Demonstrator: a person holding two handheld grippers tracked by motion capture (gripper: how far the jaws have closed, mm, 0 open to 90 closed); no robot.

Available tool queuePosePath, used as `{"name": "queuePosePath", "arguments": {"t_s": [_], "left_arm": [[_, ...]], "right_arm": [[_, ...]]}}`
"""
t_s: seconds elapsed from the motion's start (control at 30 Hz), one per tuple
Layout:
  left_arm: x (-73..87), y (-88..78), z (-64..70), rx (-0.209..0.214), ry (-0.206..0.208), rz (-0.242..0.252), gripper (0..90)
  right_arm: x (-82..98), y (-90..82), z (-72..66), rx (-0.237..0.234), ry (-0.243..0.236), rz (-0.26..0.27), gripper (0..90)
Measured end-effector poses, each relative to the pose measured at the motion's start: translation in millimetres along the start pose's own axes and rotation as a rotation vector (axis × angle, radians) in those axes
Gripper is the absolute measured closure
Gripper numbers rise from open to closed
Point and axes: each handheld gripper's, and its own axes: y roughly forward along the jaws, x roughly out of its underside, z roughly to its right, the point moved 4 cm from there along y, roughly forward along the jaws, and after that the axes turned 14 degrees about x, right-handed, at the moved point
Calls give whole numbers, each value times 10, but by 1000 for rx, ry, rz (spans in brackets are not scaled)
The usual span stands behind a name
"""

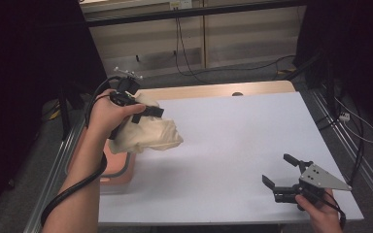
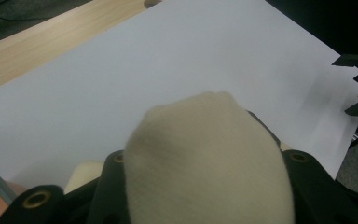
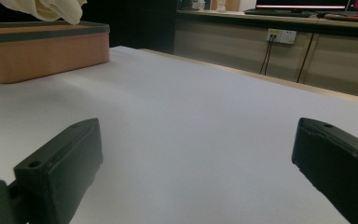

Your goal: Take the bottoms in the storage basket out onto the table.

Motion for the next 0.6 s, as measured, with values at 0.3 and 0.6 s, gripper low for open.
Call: {"name": "queuePosePath", "arguments": {"t_s": [0.3, 0.6], "left_arm": [[-18, 56, 35, 3, 11, 3, 582], [-34, 134, 75, 15, 26, 8, 582]], "right_arm": [[0, 0, 3, 0, 1, 1, 15], [-1, 0, 2, -1, 0, 2, 15]]}}
